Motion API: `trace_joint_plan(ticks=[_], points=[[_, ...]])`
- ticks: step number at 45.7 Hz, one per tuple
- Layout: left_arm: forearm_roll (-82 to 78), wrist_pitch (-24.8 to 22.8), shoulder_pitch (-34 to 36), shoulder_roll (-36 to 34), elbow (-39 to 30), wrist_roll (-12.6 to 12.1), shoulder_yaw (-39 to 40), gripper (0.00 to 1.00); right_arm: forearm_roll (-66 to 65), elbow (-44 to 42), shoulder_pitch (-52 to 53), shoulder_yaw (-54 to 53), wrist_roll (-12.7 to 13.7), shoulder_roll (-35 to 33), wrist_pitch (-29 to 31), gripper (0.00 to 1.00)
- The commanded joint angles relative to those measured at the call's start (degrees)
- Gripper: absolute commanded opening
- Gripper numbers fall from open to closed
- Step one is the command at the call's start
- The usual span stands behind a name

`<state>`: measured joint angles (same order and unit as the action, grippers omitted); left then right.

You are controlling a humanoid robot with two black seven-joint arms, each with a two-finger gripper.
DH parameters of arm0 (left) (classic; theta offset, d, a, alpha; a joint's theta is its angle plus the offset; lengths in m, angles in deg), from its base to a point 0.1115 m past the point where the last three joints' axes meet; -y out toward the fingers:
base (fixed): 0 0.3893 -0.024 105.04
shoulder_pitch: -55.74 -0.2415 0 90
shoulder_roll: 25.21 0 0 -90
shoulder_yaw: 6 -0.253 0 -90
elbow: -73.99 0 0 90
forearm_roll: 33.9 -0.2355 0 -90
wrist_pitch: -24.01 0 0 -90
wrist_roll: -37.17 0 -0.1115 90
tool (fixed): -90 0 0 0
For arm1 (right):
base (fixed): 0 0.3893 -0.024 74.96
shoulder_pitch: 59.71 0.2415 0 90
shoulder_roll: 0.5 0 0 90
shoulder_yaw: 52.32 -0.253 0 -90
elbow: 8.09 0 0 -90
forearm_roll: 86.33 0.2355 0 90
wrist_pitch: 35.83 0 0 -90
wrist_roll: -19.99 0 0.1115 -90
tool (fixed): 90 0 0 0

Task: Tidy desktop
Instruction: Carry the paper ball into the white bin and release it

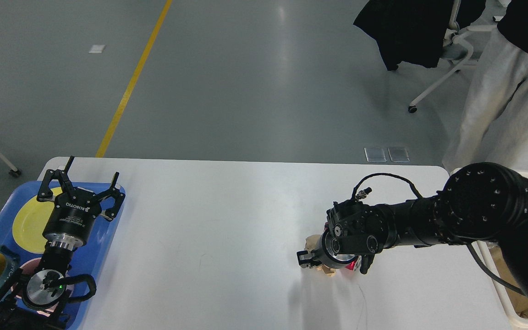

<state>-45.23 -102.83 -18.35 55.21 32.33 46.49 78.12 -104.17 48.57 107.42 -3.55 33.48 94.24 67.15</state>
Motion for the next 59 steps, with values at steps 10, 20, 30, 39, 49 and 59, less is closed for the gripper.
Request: trace_joint_plan(ticks=[10, 20, 30, 39, 49, 59], points=[[0.0, 0.02, 0.0, 0.0, 0.0, 0.0, -0.01, 0.96, 8.42, 15.58, 22.34, 5.62, 1.62, -7.29, 11.54, 0.0], [0.0, 0.02, 0.0, 0.0, 0.0, 0.0, -0.01, 0.96, 11.42, 26.13, 43.35, 14.06, 1.01, -12.38, 19.18, 0.0], [0.0, 0.02, -0.09, 0.0, 0.0, 0.08, -0.01, 0.96, 11.51, 30.7, 56.19, 19.51, 0.66, -18.1, 32.63, 0.0], [0.0, 0.02, 0.0, 0.0, 0.0, 0.09, -0.01, 0.96, 11.51, 32.73, 59.19, 26.36, -8.03, -17.49, 33.43, 0.0], [0.0, 0.02, 0.0, 0.0, 0.0, 0.09, -0.01, 0.96, 11.51, 32.56, 59.89, 33.84, -14.11, -16.78, 32.9, 0.0], [0.0, 0.02, -0.09, 0.0, 0.0, 0.09, -0.01, 0.96, 11.51, 28.43, 57.18, 42.27, -14.11, -25.65, 30.97, 0.0]])
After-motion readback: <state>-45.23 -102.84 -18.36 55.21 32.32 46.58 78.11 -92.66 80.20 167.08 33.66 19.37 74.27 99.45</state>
